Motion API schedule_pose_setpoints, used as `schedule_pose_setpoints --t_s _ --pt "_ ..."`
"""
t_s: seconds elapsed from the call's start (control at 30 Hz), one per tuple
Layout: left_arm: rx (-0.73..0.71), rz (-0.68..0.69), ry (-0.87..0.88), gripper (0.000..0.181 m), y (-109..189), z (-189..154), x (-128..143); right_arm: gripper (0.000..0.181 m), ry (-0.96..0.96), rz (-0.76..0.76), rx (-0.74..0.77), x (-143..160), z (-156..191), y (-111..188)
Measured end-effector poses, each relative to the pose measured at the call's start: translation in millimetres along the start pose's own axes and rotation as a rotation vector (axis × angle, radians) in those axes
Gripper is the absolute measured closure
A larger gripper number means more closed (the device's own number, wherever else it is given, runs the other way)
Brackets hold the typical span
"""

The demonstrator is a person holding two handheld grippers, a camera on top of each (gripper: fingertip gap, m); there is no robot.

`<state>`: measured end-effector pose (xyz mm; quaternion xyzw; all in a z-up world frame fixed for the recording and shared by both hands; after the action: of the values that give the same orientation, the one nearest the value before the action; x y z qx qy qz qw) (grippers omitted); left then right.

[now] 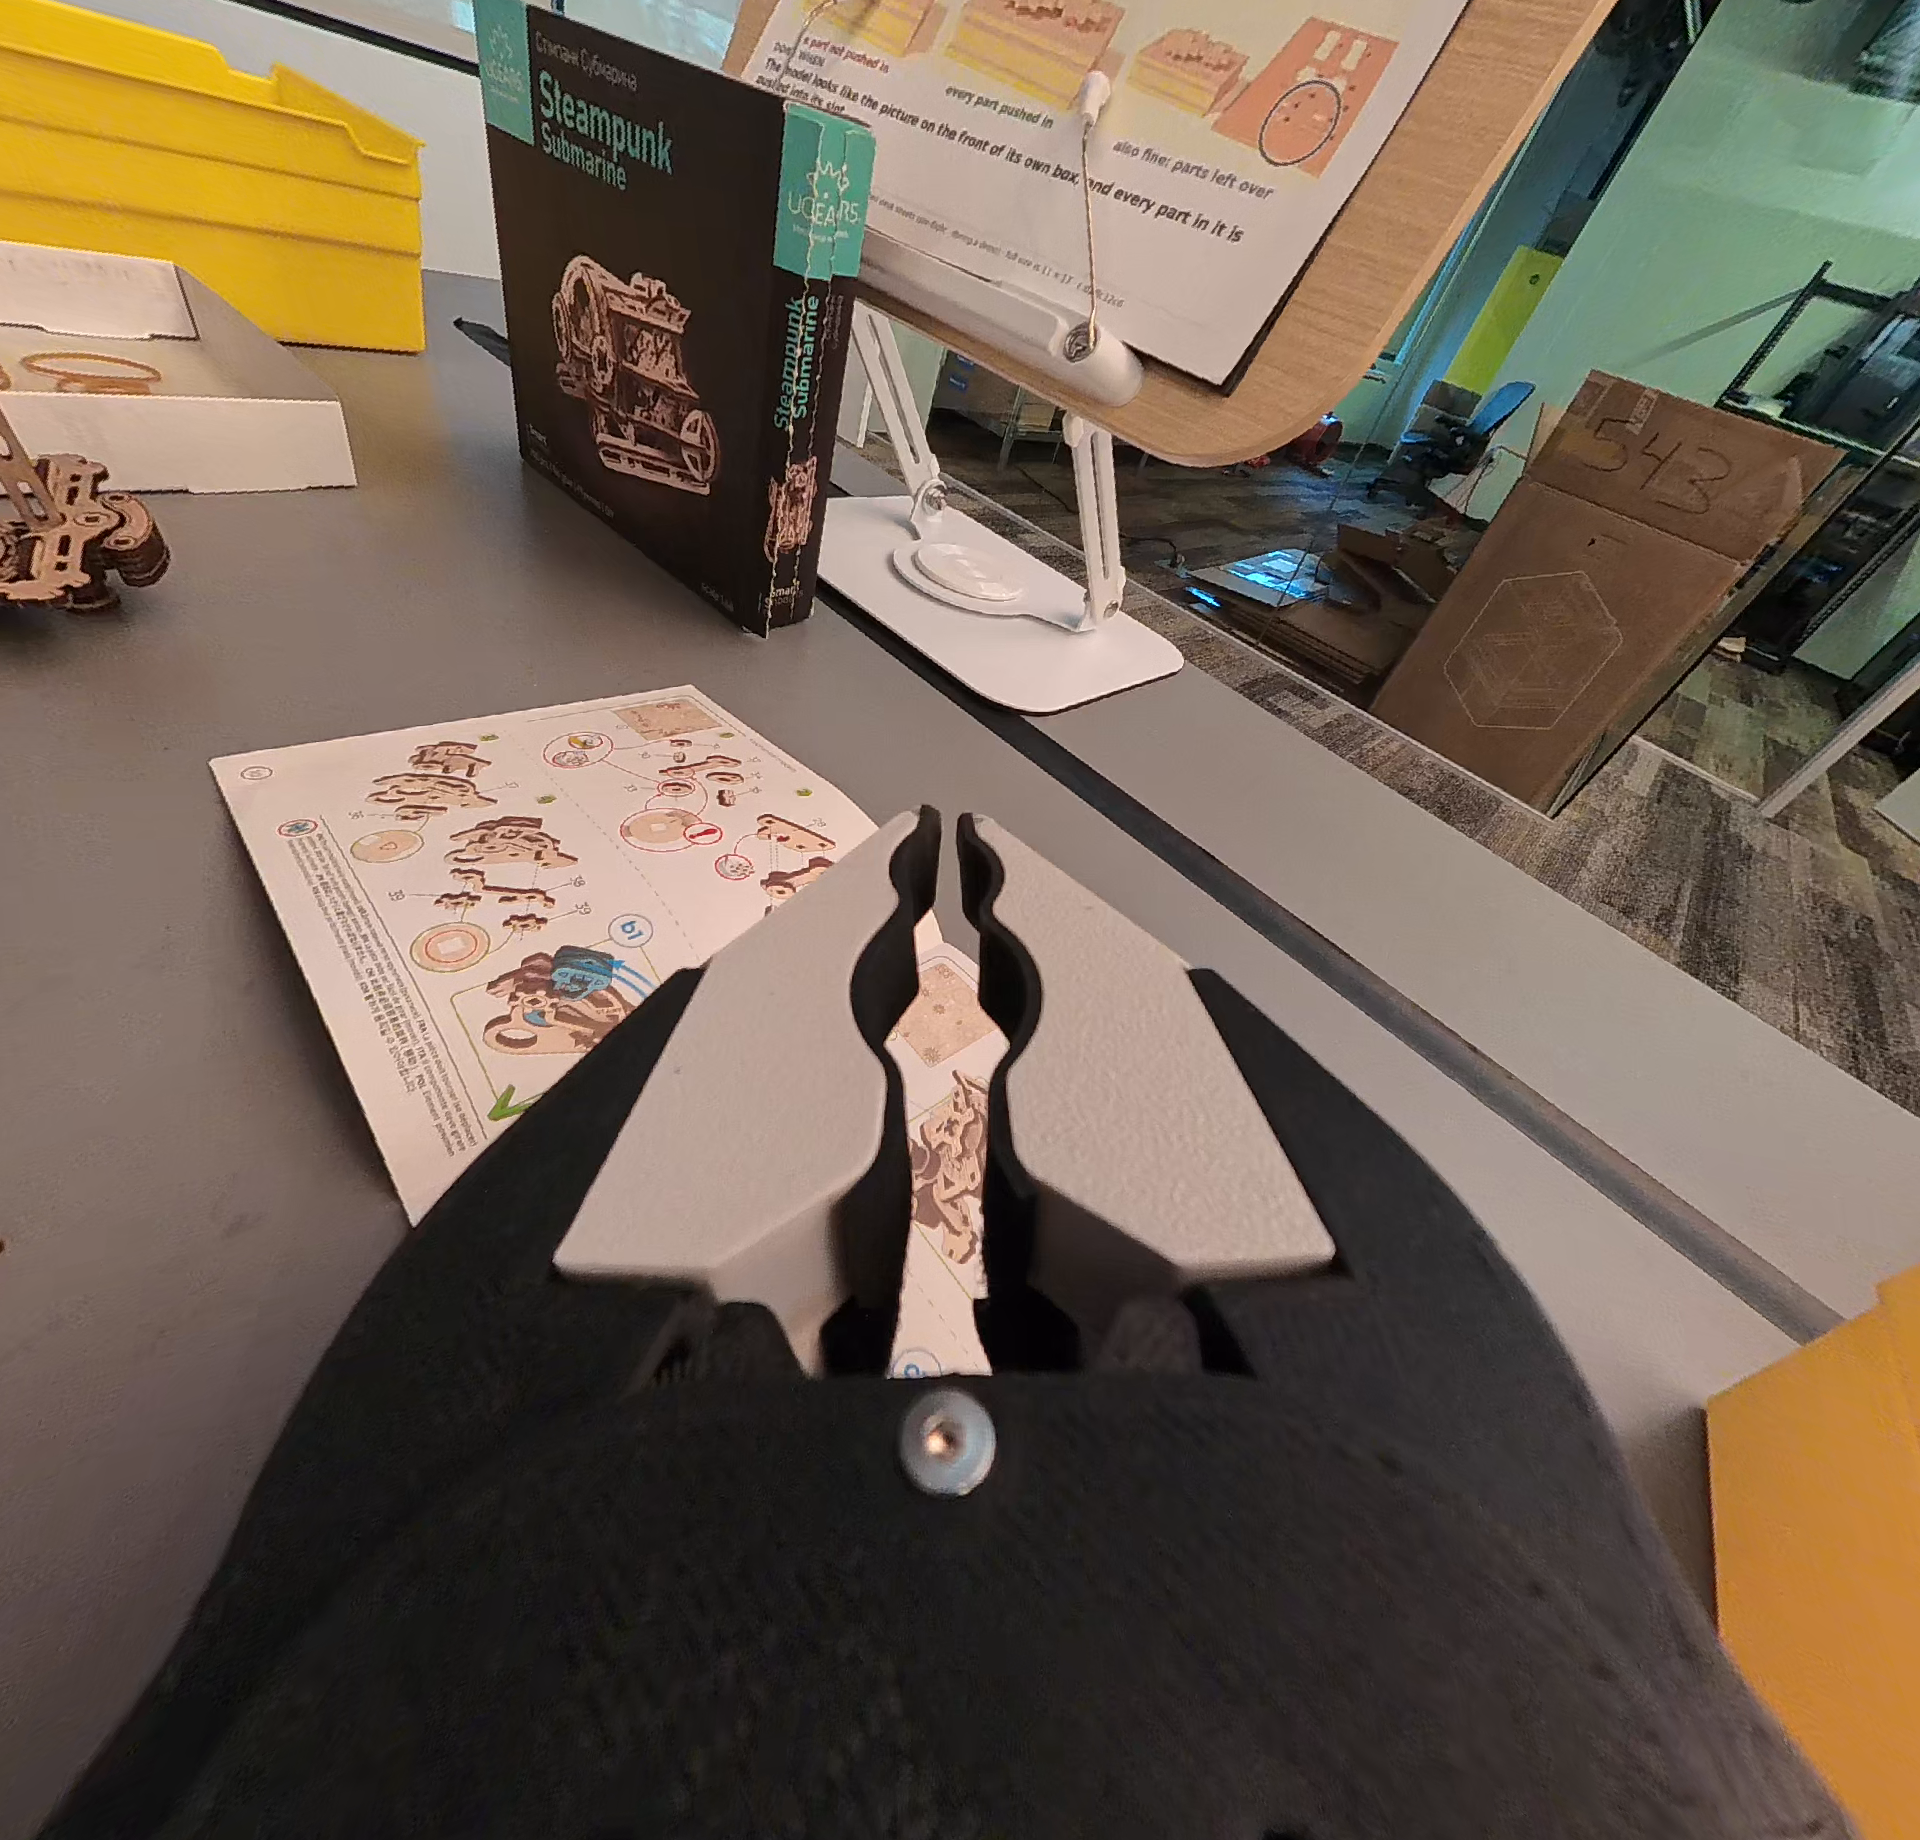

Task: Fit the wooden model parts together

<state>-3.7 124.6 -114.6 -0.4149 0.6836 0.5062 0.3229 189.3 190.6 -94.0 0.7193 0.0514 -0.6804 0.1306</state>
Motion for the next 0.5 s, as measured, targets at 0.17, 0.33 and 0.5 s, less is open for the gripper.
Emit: schedule_pose_setpoints --t_s 0.17,0.33,0.5 --pt "-0.036 0.091 -0.079 0.173 -7 -4 11 0.181 0.004 -0.002 -0.001 0 0 -1" --pt "-0.085 0.172 -0.141 0.173 -12 -2 22 0.181 0.006 -0.003 0.001 -1 0 -1" --pt "-0.094 0.249 -0.142 0.173 -16 -1 32 0.181 0.013 -0.005 0.003 -1 -1 -1"
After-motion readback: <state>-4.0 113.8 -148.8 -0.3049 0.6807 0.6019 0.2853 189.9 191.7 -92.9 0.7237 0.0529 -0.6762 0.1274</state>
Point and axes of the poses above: each gripper's, where its closed fingertips meet, y back along the fingers, x out of its underside, z = x × y across the jaws, the point moved 2 cm from there along y, back along the fingers, and after that the axes turned 13 degrees about -y, right-handed, at the moved point
